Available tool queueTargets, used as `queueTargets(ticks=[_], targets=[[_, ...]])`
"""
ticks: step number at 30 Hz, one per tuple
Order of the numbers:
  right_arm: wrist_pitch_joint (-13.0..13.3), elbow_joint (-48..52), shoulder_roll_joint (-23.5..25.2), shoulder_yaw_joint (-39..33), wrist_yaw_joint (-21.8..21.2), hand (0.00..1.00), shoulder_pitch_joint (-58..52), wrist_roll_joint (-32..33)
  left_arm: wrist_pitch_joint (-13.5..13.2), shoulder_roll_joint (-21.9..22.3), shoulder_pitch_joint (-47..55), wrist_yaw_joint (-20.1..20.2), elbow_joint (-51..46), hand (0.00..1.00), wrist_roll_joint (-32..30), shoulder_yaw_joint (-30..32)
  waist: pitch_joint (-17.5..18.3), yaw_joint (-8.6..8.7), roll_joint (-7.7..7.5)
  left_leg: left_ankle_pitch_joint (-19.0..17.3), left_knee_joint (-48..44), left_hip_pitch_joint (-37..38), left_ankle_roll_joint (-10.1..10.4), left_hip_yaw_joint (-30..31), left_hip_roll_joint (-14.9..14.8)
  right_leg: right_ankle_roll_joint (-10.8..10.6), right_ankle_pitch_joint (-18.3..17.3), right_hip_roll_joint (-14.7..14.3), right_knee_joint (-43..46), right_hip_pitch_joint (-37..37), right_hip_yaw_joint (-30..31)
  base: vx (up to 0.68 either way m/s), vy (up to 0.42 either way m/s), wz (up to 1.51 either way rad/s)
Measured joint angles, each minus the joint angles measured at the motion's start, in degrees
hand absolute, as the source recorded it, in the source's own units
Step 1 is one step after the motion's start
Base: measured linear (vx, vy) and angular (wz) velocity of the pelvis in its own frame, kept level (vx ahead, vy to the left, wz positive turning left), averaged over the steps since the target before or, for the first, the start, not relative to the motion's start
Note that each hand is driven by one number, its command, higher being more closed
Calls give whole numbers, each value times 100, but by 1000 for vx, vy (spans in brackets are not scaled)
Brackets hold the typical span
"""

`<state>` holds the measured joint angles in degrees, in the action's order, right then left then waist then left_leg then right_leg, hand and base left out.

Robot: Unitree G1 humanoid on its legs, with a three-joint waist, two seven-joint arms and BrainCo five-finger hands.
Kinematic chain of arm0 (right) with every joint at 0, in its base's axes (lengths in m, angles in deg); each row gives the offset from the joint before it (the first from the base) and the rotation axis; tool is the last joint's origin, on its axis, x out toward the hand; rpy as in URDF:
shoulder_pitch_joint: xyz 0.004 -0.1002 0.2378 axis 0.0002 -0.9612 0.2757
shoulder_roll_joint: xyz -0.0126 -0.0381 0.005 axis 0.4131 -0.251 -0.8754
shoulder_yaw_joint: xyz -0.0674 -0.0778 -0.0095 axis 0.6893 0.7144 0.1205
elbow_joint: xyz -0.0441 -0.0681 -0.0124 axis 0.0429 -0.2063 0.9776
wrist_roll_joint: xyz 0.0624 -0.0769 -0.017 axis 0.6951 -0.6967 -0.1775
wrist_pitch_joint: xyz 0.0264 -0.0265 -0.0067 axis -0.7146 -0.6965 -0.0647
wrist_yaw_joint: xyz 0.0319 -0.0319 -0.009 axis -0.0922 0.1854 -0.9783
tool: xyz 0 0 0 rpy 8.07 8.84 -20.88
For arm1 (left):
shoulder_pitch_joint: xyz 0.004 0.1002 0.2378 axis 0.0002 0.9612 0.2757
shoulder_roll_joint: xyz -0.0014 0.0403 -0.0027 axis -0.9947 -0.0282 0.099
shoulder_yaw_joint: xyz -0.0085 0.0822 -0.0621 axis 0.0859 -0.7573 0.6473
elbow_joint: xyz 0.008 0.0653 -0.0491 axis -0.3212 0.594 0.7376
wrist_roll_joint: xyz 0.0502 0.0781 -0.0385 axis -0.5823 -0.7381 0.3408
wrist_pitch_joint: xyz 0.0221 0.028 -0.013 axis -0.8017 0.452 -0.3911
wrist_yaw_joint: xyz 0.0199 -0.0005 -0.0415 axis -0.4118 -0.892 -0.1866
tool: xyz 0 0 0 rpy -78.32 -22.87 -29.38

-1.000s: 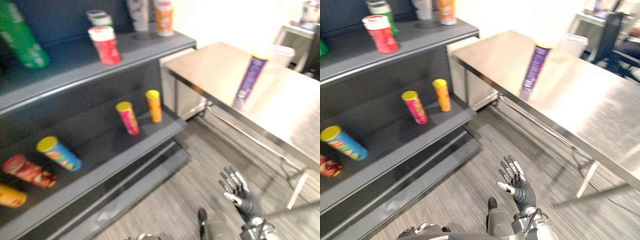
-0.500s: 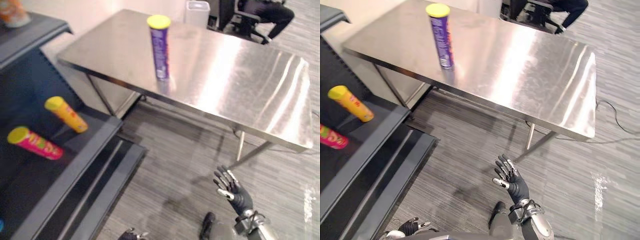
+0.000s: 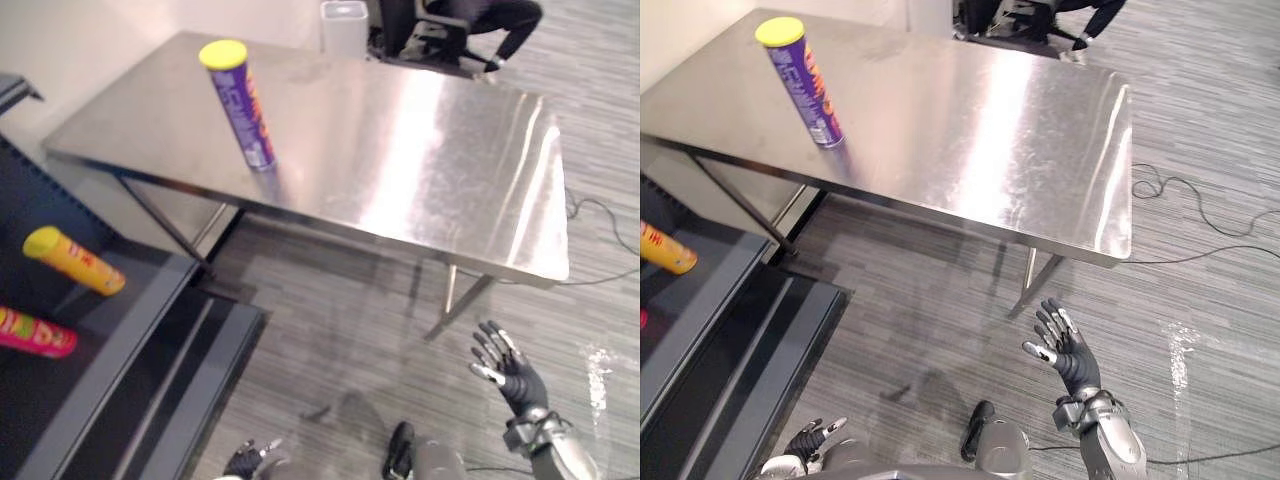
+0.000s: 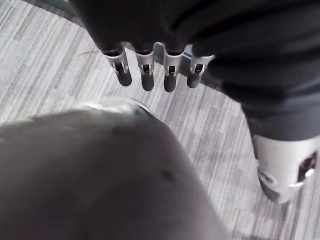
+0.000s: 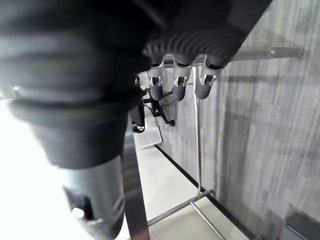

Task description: Put the gum and the chips on the shelf.

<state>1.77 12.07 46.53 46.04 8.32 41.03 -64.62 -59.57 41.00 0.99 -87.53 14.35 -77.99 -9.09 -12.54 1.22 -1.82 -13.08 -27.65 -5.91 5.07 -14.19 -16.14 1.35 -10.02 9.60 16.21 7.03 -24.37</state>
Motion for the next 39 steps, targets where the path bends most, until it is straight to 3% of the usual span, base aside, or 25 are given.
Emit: queueTargets(ticks=[1,2,3,4,5,10,16,21,25,32,35,39], targets=[[11,-58,-1,39,2,0,-21,1,59,41,101,-4,29,0,133,91,1,-51,9,64,451,-92,-87,127,183,-5,0,-47,-9,-102,104,103,99,-63],[17,-84,-40,48,1,0,-24,-3,60,125,196,-5,25,0,148,111,16,-127,144,406,1029,-239,16,354,308,-57,11,-153,-7,-127,234,91,127,-76],[12,-189,-20,101,5,0,-17,-12,60,131,243,-9,32,0,144,145,46,-227,131,410,1017,-151,105,405,389,-109,41,-161,-17,-108,420,112,133,-66],[12,-224,-25,188,2,0,-24,-13,58,144,286,-23,32,0,130,158,119,-291,122,425,1261,-85,88,424,518,-407,237,-198,-266,-153,583,117,101,-39],[14,-221,-26,189,1,0,-31,-13,50,144,277,-25,30,0,117,152,151,-281,62,454,1355,-83,64,428,569,-477,286,-189,-387,-164,672,191,147,2],[39,-226,7,183,-2,0,219,-65,56,146,307,-20,39,0,30,158,198,-303,141,545,1786,247,-55,397,947,-527,776,-126,-1248,-587,939,139,116,2],[64,355,-40,-197,18,0,371,-468,16,136,354,63,41,0,-321,27,474,-295,120,543,2077,442,-55,388,997,-587,837,-147,-1412,-639,1164,90,20,-12],[387,903,-651,-1058,272,0,1200,-335,-78,129,423,77,36,0,-343,31,680,-291,-45,538,2186,427,-73,541,1099,-701,908,-85,-1530,-647,1174,-11,18,0],[416,1282,-1336,-1074,250,0,1952,64,-75,106,520,95,43,0,-361,44,744,-307,-132,624,2279,375,-168,713,1186,-739,932,-17,-1550,-650,1061,-29,26,20],[716,827,-2074,-201,294,0,3687,455,-118,109,639,134,28,0,-572,97,810,-381,-294,883,2562,201,-156,1092,1241,-768,951,-26,-1619,-573,895,9,-3,26],[692,-274,-2097,485,484,0,4561,516,-146,78,591,133,-71,0,-573,86,767,-585,-395,939,2555,20,-148,1133,1222,-701,1013,-57,-1639,-423,896,-15,-8,8],[460,-1607,-2221,1231,789,0,5777,995,-134,24,470,60,-205,0,-526,28,539,-844,-468,1011,2557,-169,-164,1189,1181,-704,1323,-115,-1786,-310,910,-40,21,4]])
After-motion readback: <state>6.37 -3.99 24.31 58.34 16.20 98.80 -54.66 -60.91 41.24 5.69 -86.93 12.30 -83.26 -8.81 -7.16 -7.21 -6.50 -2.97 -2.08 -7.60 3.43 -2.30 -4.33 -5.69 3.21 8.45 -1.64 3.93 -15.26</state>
